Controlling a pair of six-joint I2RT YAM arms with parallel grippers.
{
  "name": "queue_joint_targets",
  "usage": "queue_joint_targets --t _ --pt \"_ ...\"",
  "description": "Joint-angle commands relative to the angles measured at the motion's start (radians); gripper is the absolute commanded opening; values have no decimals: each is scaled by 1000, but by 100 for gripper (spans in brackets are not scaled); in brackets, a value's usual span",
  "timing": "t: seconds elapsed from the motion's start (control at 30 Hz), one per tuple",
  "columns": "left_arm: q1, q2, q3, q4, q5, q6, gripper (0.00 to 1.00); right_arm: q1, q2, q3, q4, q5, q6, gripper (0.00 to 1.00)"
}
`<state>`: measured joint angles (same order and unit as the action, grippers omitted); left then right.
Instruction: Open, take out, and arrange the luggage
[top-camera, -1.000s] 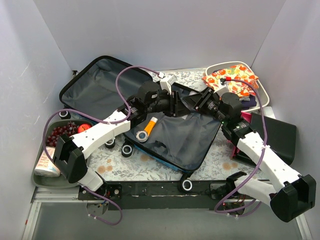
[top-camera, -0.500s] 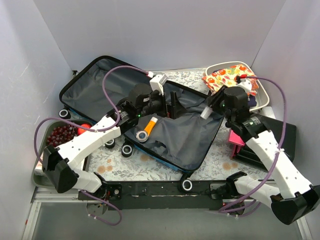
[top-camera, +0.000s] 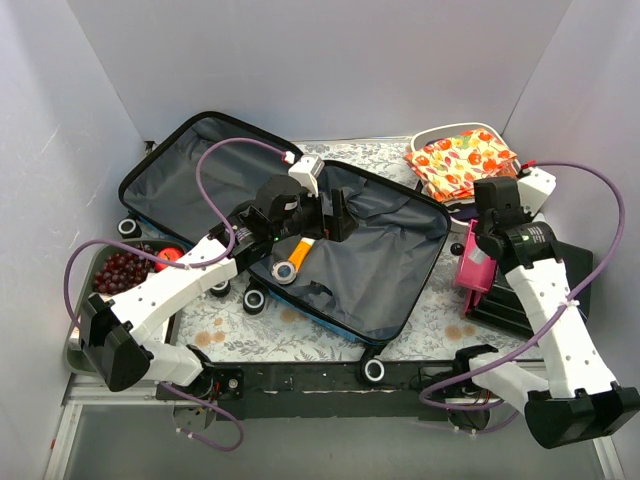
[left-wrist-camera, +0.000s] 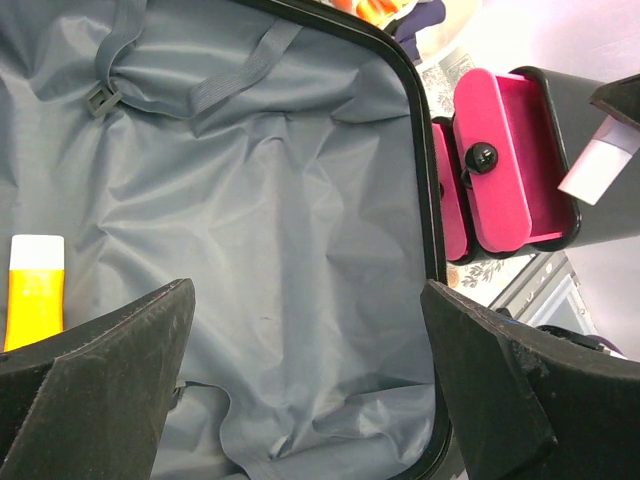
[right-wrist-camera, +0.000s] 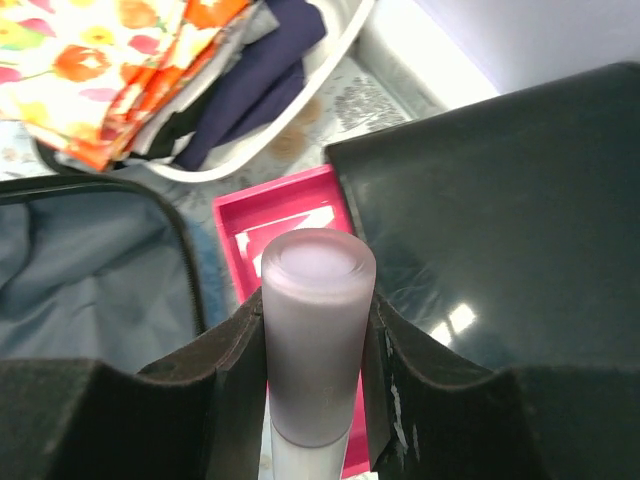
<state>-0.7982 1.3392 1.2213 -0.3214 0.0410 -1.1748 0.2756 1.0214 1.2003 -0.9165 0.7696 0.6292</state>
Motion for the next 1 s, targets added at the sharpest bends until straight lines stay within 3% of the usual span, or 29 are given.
queue_joint_targets --t 0.0,0.4,0.77,0.83,0.97 --pt "-3 -14 -8 -22 -29 24 98 -100 -20 -7 59 -61 -172 1" --pt "-3 -5 -9 -25 -10 26 98 -127 15 -137 133 -164 -215 1" --pt "-3 9 -13 -22 -7 15 98 -127 -15 -165 140 -147 -194 38" --pt "-4 9 -11 -21 -1 14 98 -127 -32 -153 148 -165 -204 50" --pt "-3 8 -9 -22 2 12 98 -128 -52 -125 146 -187 -221 57"
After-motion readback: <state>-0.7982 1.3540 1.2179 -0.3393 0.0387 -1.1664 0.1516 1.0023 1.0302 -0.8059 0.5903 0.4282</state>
